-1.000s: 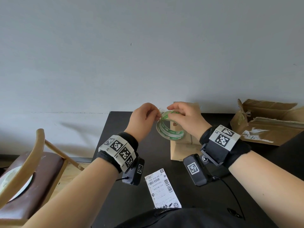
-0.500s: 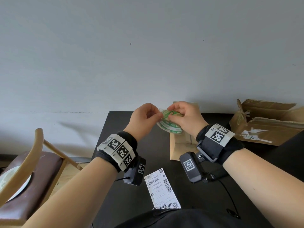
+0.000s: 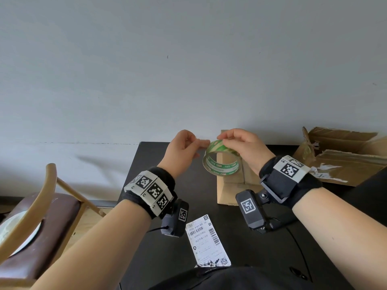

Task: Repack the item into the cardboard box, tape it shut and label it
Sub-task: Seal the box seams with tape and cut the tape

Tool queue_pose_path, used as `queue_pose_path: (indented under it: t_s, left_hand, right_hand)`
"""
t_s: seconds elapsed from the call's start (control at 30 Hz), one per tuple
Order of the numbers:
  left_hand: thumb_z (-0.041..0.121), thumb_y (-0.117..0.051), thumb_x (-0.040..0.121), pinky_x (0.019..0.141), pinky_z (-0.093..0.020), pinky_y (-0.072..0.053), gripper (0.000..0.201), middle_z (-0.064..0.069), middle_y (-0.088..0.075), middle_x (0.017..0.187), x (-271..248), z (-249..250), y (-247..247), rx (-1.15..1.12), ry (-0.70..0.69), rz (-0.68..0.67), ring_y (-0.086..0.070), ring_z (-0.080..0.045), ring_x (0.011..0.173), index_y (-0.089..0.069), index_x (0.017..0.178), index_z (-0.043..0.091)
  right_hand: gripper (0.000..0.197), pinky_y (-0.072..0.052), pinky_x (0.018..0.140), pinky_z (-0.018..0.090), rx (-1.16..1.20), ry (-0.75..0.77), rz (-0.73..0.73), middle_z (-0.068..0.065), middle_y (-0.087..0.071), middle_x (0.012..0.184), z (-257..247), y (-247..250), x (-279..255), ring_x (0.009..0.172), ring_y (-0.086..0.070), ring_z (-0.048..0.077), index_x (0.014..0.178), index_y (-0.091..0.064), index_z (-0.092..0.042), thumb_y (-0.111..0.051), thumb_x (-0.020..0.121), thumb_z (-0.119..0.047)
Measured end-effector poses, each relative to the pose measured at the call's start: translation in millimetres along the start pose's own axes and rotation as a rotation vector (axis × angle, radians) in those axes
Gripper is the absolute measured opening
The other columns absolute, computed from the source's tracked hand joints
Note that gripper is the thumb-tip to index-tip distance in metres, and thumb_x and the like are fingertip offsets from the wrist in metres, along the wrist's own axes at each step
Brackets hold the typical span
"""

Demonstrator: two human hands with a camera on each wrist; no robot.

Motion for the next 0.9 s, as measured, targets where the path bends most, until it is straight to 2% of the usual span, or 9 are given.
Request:
queue_pose_path:
  t_s: [0.1, 0.2, 0.4, 0.5, 0.7, 0.77, 0.9]
  left_hand:
    - [0.003, -0.041, 0.098, 0.072, -0.028, -0.057, 0.017, -0.013, -0.071, 0.092, -3.9, -4.2, 4.2, -0.172, 0.065, 0.026, -0.071, -0.018, 0.081, -0.039, 0.083, 0.01]
    - [0.004, -0.041, 0.098, 0.073, -0.027, -0.058, 0.015, -0.014, -0.071, 0.09, -7.3, -4.0, 2.8, -0.231, 0.079, 0.021, -0.071, -0.02, 0.082, -0.039, 0.085, 0.009]
    - [0.003, -0.042, 0.098, 0.075, -0.03, -0.057, 0.016, -0.013, -0.073, 0.082, -9.0, -5.5, 1.4, -0.388, 0.084, 0.042, -0.071, -0.024, 0.084, -0.041, 0.083, 0.009]
    - [0.003, -0.041, 0.099, 0.078, -0.031, -0.057, 0.017, -0.012, -0.073, 0.08, -10.0, -1.0, -4.4, -0.425, 0.093, 0.006, -0.071, -0.023, 0.084, -0.041, 0.082, 0.009]
    - [0.005, -0.039, 0.1, 0.078, -0.037, -0.059, 0.018, -0.01, -0.071, 0.072, -10.1, -3.4, -9.2, -0.522, 0.181, -0.003, -0.072, -0.024, 0.08, -0.04, 0.082, 0.01]
    - [0.006, -0.04, 0.1, 0.076, -0.037, -0.059, 0.017, -0.012, -0.068, 0.076, -10.0, -3.9, -4.5, -0.523, 0.199, 0.02, -0.072, -0.024, 0.079, -0.04, 0.083, 0.009]
    - [0.008, -0.041, 0.1, 0.074, -0.035, -0.059, 0.014, -0.015, -0.065, 0.085, -8.0, -1.9, 5.1, -0.371, 0.184, 0.069, -0.071, -0.023, 0.076, -0.039, 0.086, 0.009]
  right_hand:
    - [0.019, -0.051, 0.081, 0.029, 0.05, -0.012, -0.009, 0.004, -0.066, 0.09, -0.5, -1.3, -0.2, 0.08, -0.062, 0.014, 0.082, -0.064, -0.019, -0.058, 0.086, -0.001]
    - [0.018, -0.051, 0.077, 0.026, 0.01, 0.023, 0.037, 0.0, -0.065, 0.081, -3.3, 3.0, 2.3, 0.074, -0.061, 0.011, 0.083, -0.062, -0.02, -0.06, 0.086, -0.002]
    - [0.022, -0.051, 0.077, 0.033, -0.122, 0.119, 0.201, -0.003, -0.064, 0.072, -10.6, 15.7, 10.4, 0.076, -0.062, 0.018, 0.075, -0.057, -0.027, -0.062, 0.084, -0.008]
    - [0.025, -0.051, 0.076, 0.031, -0.211, 0.158, 0.226, -0.008, -0.063, 0.076, -9.9, 14.9, 9.9, 0.077, -0.061, 0.012, 0.074, -0.053, -0.031, -0.063, 0.084, -0.01]
    - [0.011, -0.051, 0.083, 0.032, -0.325, 0.201, 0.219, -0.001, -0.066, 0.093, -14.5, 14.2, 10.1, 0.089, -0.062, 0.013, 0.089, -0.052, -0.023, -0.062, 0.086, -0.021]
    - [0.014, -0.05, 0.08, 0.032, -0.367, 0.19, 0.185, 0.002, -0.067, 0.093, -13.3, 12.7, 9.5, 0.088, -0.062, 0.015, 0.092, -0.05, -0.022, -0.062, 0.087, -0.027]
    - [0.02, -0.04, 0.062, 0.021, -0.331, 0.133, 0.169, -0.004, -0.055, 0.071, -10.9, 17.7, 6.9, 0.066, -0.053, 0.008, 0.09, -0.053, -0.016, -0.061, 0.088, -0.034]
Point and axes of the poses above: each hand's wrist, its own x-axis towards the middle knuckle, its own y-axis out of the back of the hand, z = x × y, the point moved 10 cm from there along x, towards the middle knuckle
